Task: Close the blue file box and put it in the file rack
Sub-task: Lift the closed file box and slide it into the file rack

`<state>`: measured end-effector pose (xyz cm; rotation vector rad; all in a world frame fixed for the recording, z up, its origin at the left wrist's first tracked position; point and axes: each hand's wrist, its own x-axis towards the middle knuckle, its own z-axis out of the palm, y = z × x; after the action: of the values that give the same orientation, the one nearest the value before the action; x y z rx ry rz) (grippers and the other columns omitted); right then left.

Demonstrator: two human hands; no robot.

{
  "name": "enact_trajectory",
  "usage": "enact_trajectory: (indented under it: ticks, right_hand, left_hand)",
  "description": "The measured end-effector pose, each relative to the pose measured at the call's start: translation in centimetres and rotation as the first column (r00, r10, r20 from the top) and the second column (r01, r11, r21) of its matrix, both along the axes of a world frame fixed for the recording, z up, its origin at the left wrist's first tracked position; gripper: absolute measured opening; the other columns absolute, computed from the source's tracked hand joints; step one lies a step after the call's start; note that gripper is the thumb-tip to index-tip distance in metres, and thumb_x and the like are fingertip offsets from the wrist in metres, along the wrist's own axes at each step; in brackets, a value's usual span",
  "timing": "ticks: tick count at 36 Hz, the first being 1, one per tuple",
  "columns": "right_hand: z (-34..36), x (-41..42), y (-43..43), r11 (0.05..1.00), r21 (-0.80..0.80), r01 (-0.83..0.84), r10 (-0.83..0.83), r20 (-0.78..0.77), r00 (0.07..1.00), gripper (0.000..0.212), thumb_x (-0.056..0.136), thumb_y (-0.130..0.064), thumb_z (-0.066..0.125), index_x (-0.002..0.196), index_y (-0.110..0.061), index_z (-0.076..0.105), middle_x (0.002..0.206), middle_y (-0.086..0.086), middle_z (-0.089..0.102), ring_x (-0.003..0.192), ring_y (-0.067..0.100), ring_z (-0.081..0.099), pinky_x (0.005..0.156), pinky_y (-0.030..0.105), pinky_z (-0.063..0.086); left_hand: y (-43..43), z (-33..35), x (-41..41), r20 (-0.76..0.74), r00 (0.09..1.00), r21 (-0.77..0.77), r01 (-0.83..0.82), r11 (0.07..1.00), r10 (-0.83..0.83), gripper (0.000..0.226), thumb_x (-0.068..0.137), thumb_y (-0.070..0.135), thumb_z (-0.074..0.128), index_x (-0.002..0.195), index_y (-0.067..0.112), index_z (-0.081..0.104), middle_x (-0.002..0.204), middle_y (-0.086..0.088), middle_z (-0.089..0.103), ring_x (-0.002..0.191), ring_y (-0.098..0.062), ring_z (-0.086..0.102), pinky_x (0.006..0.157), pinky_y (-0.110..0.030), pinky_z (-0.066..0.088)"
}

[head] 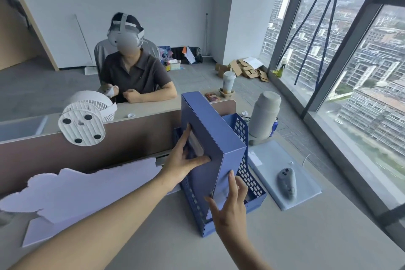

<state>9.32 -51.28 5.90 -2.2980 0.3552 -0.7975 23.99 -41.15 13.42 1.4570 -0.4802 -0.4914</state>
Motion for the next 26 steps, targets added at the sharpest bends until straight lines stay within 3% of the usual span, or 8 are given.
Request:
enact_trajectory:
  ticks: [5,9,12,14,18,22,26]
  right_hand:
    - [-2.0,-0.2,0.5,0.999,0.040,-0.003,0.005,-0.041,0.999,0.111,0.077,-0.028,0.078,0.139,-0.060,-0.009,0.130,-0.006,0.025,0.104,0.020,0.047,0.053,0.028,0.050]
    - [-3.7,-0.2,0.3,0.998,0.055,-0.021,0.024,-0.054,0.998,0.114,0.075,-0.021,0.080,0.142,-0.054,-0.007,0.132,-0.002,0.026,0.103,0.025,0.051,0.052,0.029,0.053]
    - [-4.8,-0.4,0.1,0.999,0.037,-0.040,0.043,-0.082,0.996,0.116,0.073,-0.018,0.080,0.144,-0.050,-0.006,0.132,0.001,0.027,0.106,0.021,0.046,0.049,0.031,0.055]
    - [-5.5,-0.7,0.0,0.997,0.034,-0.064,0.067,-0.096,0.993,0.120,0.070,-0.014,0.083,0.147,-0.044,-0.003,0.131,0.006,0.029,0.108,0.024,0.047,0.045,0.031,0.054]
    - [-6.9,-1.1,0.2,0.997,0.013,-0.078,0.079,-0.127,0.989,0.126,0.062,-0.007,0.087,0.150,-0.032,0.001,0.129,0.015,0.033,0.104,0.028,0.055,0.045,0.023,0.051]
    - [-7.0,-1.3,0.4,0.995,0.002,-0.099,0.098,-0.116,0.988,0.124,0.066,-0.006,0.085,0.149,-0.037,-0.001,0.133,0.010,0.029,0.111,0.023,0.046,0.058,0.025,0.057]
    - [-6.2,-2.0,0.0,0.991,0.000,-0.133,0.132,-0.142,0.981,0.118,0.071,-0.013,0.082,0.148,-0.041,-0.003,0.133,0.004,0.030,0.108,0.014,0.047,0.064,0.011,0.046]
  left_hand:
    - [0.5,-1.2,-0.2,-0.004,1.000,0.074,-0.008,0.997,0.008,0.099,0.073,0.007,0.080,0.145,0.044,0.022,0.122,0.035,0.043,0.105,0.022,0.046,0.078,-0.002,0.046]
    - [0.9,-1.6,-0.6,-0.009,1.000,0.138,0.021,0.990,-0.020,0.104,0.074,0.006,0.080,0.152,0.036,0.018,0.124,0.037,0.041,0.114,0.008,0.050,0.086,-0.006,0.048]
    - [1.4,-2.2,-1.2,0.005,1.000,0.197,0.016,0.980,-0.017,0.108,0.067,0.021,0.086,0.151,0.042,0.021,0.141,0.026,0.045,0.134,-0.010,0.046,0.106,-0.027,0.046]
    - [1.8,-2.7,-1.6,0.029,0.999,0.229,0.007,0.973,-0.014,0.110,0.062,0.029,0.087,0.150,0.045,0.023,0.152,0.015,0.043,0.137,-0.016,0.047,0.110,-0.041,0.043]
    - [2.1,-3.3,-2.6,0.065,0.998,0.261,-0.010,0.965,-0.007,0.105,0.062,0.029,0.084,0.146,0.049,0.024,0.151,0.015,0.042,0.131,-0.019,0.054,0.105,-0.038,0.049]
    - [2.1,-3.3,-3.0,0.110,0.994,0.327,-0.025,0.945,-0.012,0.105,0.068,0.026,0.084,0.145,0.052,0.019,0.151,0.016,0.040,0.132,-0.019,0.052,0.108,-0.041,0.045]
    - [2.3,-2.7,-3.0,0.102,0.994,0.358,-0.007,0.934,-0.031,0.108,0.071,0.023,0.084,0.151,0.048,0.015,0.156,0.011,0.037,0.136,-0.019,0.048,0.106,-0.037,0.044]
